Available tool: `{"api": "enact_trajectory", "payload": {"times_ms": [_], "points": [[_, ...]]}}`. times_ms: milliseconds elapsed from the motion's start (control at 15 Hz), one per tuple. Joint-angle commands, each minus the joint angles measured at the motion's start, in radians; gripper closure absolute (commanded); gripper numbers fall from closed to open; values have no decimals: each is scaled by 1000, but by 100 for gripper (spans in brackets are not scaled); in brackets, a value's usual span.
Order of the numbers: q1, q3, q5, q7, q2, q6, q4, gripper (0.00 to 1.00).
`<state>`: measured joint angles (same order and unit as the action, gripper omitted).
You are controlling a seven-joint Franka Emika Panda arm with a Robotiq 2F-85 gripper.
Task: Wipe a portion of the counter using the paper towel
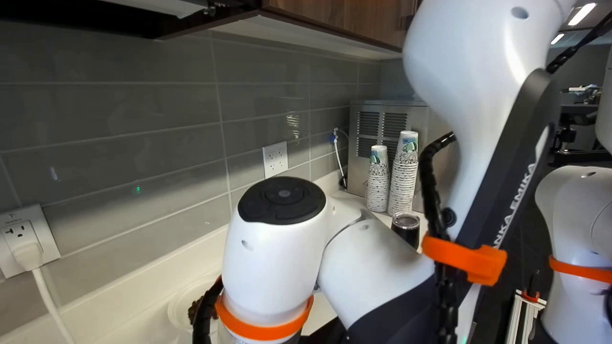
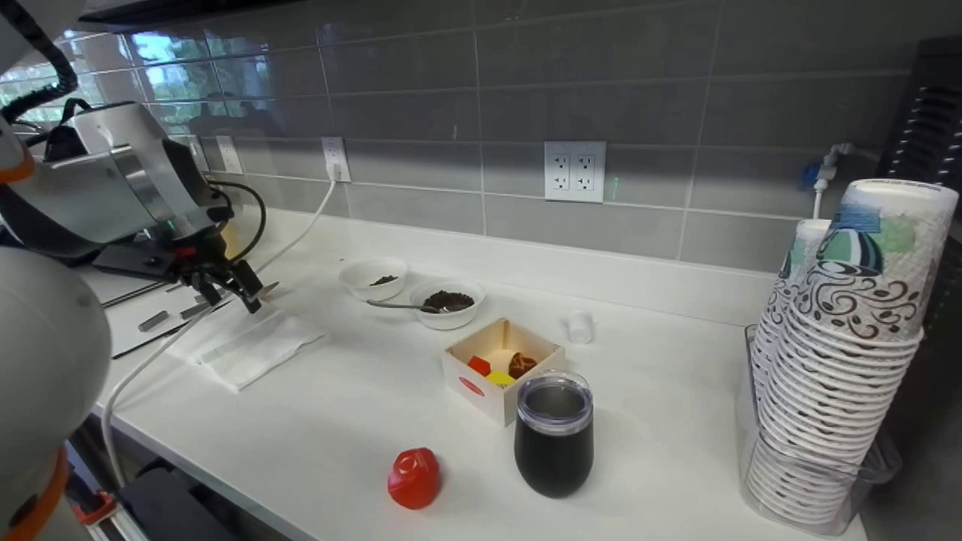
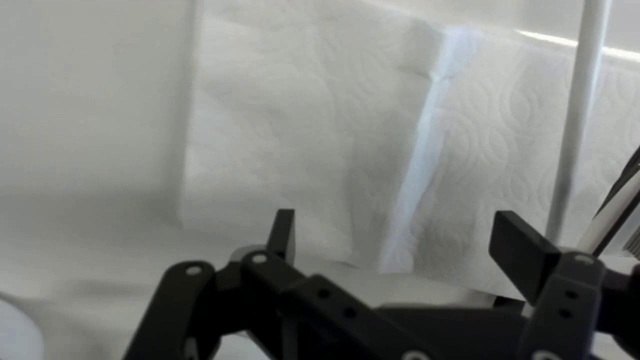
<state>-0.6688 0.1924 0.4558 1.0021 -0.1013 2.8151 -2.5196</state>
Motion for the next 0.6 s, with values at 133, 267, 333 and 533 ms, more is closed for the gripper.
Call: {"api": "enact_trajectory", "payload": {"times_ms": [133,267,333,533], "points": [[81,70,3,-44,263,-181,-137,0],[134,106,-12,-52,324,-146,-193,0],[159,122,-25,-57,351,-124,-218,0],[226,164,-68,-72,417,-67,-284,0]]}}
